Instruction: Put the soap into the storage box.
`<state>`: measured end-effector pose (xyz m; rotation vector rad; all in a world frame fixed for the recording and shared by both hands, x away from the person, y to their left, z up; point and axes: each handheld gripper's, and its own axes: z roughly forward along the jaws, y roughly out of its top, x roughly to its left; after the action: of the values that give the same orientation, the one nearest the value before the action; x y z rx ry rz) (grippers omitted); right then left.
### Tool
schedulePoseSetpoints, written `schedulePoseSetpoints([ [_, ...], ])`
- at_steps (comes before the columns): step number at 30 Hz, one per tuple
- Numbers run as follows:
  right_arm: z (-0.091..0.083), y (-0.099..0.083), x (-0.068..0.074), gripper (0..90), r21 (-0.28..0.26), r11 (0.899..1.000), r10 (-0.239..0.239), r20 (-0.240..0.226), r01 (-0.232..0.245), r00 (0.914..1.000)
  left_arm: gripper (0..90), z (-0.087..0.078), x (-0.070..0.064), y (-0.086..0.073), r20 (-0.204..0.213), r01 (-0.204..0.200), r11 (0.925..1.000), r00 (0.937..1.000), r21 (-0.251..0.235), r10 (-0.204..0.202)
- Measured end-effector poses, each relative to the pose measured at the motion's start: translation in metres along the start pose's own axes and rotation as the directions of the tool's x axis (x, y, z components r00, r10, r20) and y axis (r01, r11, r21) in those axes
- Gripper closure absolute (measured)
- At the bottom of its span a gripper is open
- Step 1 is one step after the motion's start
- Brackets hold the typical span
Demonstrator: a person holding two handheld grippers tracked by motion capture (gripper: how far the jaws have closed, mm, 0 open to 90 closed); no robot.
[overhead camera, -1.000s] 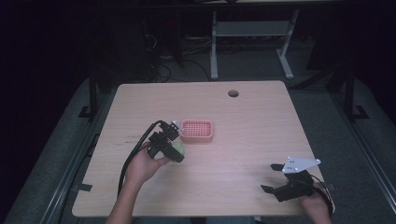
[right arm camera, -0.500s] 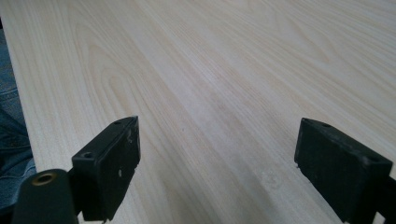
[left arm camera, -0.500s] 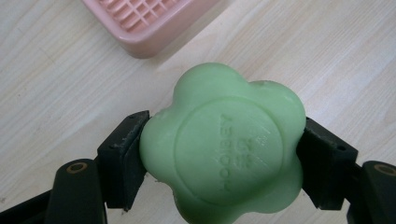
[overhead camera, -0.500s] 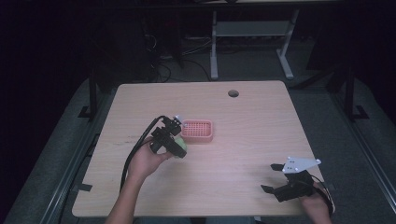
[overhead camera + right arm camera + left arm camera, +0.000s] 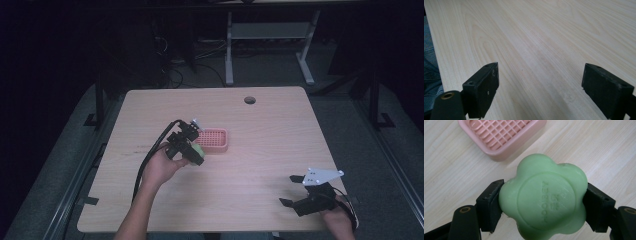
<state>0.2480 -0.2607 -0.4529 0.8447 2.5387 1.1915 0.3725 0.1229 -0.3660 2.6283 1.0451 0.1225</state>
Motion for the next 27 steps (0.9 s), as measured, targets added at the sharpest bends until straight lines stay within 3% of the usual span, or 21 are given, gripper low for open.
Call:
schedulePoseSetpoints([
  [27,0.001,0.000,0.000,13.8,-0.003,1.000,-0.001,-0.002,0.001,1.0000,26.8,0.002,0.006,0.028,0.012,0.005,1.0000,0.9999,0.002,-0.005],
])
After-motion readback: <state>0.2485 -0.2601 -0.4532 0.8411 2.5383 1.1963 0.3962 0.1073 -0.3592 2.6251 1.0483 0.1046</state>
